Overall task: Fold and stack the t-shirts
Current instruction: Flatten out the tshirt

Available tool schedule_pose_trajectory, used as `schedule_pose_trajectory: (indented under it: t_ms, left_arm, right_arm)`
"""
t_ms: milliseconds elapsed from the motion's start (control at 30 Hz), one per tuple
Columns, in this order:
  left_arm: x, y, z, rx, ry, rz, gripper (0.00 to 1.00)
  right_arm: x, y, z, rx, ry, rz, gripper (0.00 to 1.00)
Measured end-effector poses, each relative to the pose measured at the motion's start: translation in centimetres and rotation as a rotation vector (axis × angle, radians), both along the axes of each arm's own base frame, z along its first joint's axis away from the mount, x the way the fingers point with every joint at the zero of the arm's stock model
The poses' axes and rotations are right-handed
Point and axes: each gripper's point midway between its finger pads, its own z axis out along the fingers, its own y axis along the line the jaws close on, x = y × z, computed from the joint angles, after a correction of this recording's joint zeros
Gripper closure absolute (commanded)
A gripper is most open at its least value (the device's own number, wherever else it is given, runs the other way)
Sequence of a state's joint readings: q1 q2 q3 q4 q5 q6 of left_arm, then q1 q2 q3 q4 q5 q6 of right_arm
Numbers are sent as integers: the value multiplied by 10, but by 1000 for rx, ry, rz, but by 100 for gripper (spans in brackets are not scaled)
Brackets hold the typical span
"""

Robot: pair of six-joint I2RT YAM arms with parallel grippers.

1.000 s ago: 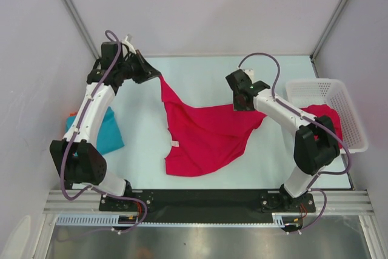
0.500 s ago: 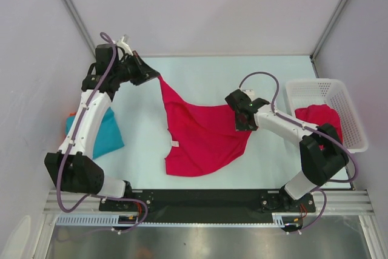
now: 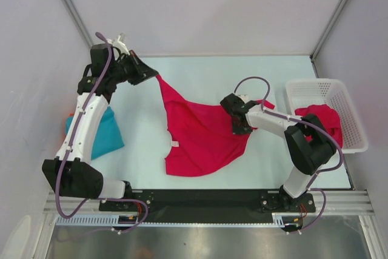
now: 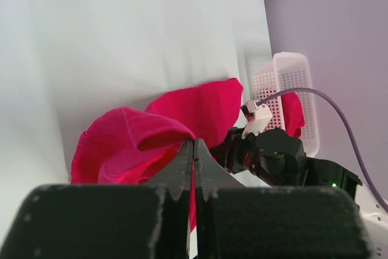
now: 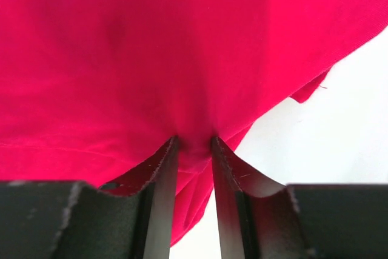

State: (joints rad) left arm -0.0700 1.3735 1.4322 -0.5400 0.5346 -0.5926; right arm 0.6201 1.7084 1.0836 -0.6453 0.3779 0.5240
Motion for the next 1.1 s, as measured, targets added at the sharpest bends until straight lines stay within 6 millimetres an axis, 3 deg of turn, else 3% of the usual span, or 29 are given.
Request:
schedule_pose_trajectory:
  t_ms: [67, 300, 433, 533, 667, 800, 833, 867, 933, 967, 1033, 1100]
  left_arm:
    - [0, 1, 0, -1, 1, 1, 100]
    - [-1, 2, -2, -6, 7, -3, 100]
    - [-1, 4, -1, -9, 6, -1, 100]
    - [-1, 7, 1, -10, 1, 6, 100]
    - [-3, 12, 7, -13, -15, 17, 100]
    - [-7, 18, 15, -15, -33, 31, 100]
    - [-8, 19, 17, -15, -37, 33, 100]
    - [-10, 20, 19, -17, -41, 34, 100]
    - [-14, 24, 24, -19, -46, 42, 100]
    - [-15, 27, 26, -19, -50, 47, 100]
    - [-18, 29, 29, -15, -56, 50, 100]
    - [-21, 29, 30, -11, -60, 48, 100]
  right_arm:
    - [-1, 0, -1, -1, 3, 0, 100]
    - [0, 3, 0, -1, -7, 14, 100]
    - [13, 10, 21, -13, -45, 38, 100]
    - [41, 20, 61, -9, -136, 60, 100]
    - [89, 33, 134, 40, -306, 62, 100]
    - [134, 31, 176, 59, -405, 37, 100]
    - [143, 31, 177, 56, -409, 35, 100]
    - [154, 31, 171, 46, -402, 36, 91]
    - [174, 32, 148, 16, -368, 40, 86]
    - [182, 32, 129, -8, -334, 46, 77]
    - [192, 33, 85, -53, -258, 66, 74]
    - [191, 33, 40, -99, -166, 94, 69]
